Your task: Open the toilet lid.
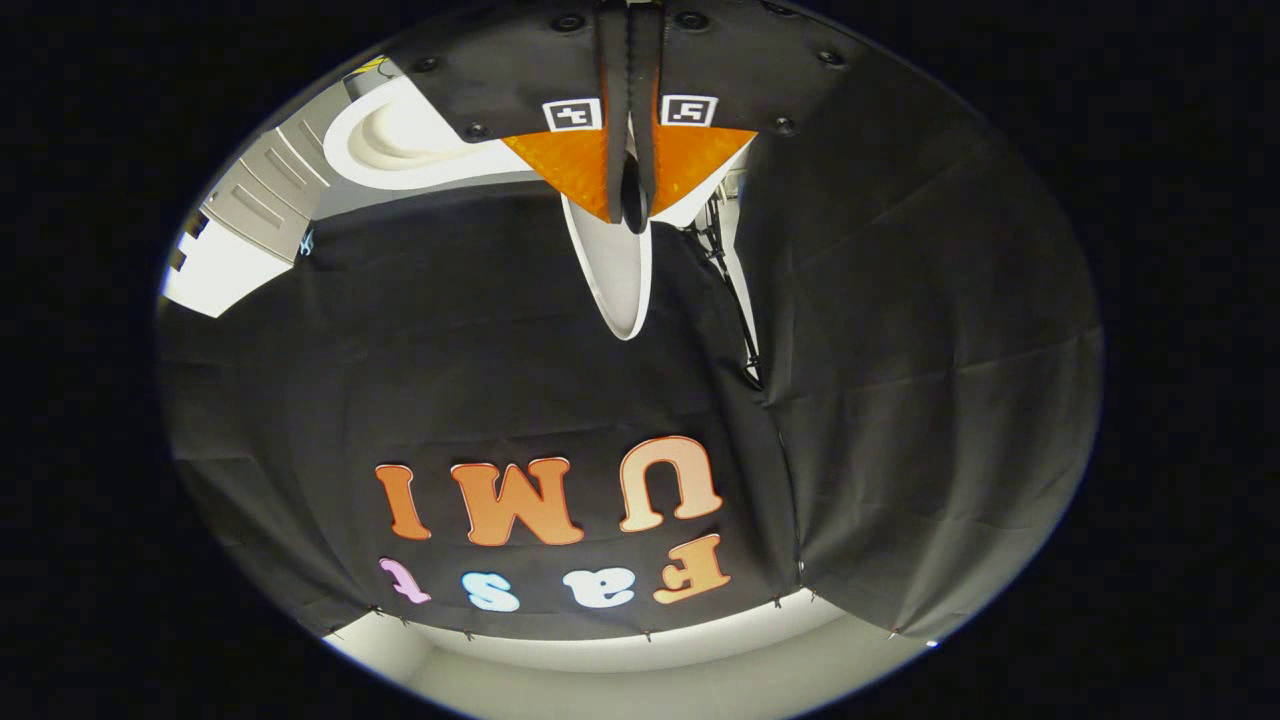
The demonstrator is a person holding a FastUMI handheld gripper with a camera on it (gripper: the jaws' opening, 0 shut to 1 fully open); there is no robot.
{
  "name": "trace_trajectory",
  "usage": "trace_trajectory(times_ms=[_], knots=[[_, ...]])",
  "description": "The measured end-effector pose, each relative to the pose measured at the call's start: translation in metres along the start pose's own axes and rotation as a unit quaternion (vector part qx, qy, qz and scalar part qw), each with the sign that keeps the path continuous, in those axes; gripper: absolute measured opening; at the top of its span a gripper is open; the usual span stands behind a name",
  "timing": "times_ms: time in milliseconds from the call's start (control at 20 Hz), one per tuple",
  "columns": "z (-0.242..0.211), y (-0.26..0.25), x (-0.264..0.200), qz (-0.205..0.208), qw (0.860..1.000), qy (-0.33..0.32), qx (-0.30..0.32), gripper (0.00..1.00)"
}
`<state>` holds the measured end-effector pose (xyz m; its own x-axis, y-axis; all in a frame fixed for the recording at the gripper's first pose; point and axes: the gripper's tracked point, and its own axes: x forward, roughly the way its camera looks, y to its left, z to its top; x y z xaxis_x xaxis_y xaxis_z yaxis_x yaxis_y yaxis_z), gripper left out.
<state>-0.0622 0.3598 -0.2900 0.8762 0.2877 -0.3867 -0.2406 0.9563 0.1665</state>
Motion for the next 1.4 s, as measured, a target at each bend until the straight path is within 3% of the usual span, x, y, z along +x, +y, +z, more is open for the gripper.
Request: trace_trajectory(times_ms=[550,900,950,1250,1400], knots=[[-0.011,0.042,0.007,0.005,1.000,0.004,-0.030,0.08],[-0.006,0.031,0.004,-0.004,0.999,0.010,-0.035,0.10],[-0.006,0.035,0.002,0.008,1.000,0.015,-0.022,0.13],[0.053,0.029,-0.022,0.012,0.999,-0.037,-0.012,0.71],[0.073,0.008,-0.025,-0.002,0.999,-0.048,-0.015,0.85]])
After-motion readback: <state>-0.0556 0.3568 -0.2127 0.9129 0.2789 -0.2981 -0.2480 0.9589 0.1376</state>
